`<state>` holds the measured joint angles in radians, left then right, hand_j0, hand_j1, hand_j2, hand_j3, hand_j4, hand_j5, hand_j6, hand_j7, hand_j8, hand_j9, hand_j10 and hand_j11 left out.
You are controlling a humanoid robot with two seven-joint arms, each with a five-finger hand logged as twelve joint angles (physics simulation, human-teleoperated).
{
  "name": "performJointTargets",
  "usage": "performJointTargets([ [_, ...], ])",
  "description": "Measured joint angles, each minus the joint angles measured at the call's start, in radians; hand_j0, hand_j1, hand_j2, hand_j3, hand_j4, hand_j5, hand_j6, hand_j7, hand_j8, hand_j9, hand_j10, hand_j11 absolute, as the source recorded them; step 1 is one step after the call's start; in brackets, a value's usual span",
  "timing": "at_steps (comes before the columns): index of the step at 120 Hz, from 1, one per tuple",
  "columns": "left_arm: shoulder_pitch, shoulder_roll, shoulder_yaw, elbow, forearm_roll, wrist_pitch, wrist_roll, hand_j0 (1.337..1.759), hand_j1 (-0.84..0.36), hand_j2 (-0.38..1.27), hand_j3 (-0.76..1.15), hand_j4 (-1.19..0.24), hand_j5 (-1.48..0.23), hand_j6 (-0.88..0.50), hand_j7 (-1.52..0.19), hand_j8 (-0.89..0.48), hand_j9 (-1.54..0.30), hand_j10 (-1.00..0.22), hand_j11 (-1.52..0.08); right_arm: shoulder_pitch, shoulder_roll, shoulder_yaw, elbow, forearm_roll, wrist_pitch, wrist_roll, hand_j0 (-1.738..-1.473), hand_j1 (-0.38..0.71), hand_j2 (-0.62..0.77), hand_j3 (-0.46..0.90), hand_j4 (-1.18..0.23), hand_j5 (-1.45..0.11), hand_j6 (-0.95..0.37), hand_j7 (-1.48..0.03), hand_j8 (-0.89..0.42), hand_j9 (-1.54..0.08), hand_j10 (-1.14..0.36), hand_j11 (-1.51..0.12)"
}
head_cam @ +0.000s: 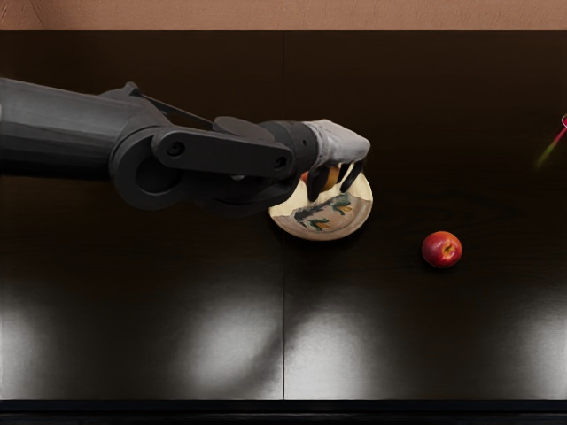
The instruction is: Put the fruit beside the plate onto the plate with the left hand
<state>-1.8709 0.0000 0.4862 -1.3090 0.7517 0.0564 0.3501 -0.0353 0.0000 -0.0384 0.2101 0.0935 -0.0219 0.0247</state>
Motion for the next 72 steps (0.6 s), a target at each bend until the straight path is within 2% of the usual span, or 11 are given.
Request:
performJointTargets([
  [12,0.022,0.0,0.0,0.03,0.0,0.035,-0.001,1.646,-0.24,0.21,0.0,-0.71,-1.01,-0.56,-0.99,-0.41,-1.0,-0.5,-1.0,0.0,0.0,0.0,0.0,0.0,0.0,0.0,-1.658,-0.31,-0.01,0.0,-0.03,-0.04,-0.03,-0.04,-0.03,-0.04,-0.03,-0.04],
  [37,0.046,0.0,-0.001,0.073,0.001,0.051,-0.002,1.654,-0.16,0.13,0.0,-0.5,-0.69,-0.45,-0.68,-0.39,-0.68,-0.41,-0.68,0.0,0.0,0.0,0.0,0.0,0.0,0.0,-1.658,-0.31,-0.01,0.0,-0.03,-0.04,-0.03,-0.04,-0.03,-0.04,-0.03,-0.04],
  [72,0.07,0.0,-0.044,0.072,-0.005,0.047,-0.003,1.657,-0.04,0.08,0.0,-0.35,-0.46,-0.33,-0.46,-0.32,-0.46,-0.33,-0.46,0.0,0.0,0.0,0.0,0.0,0.0,0.0,-1.658,-0.31,-0.01,0.0,-0.03,-0.04,-0.03,-0.04,-0.03,-0.04,-0.03,-0.04],
])
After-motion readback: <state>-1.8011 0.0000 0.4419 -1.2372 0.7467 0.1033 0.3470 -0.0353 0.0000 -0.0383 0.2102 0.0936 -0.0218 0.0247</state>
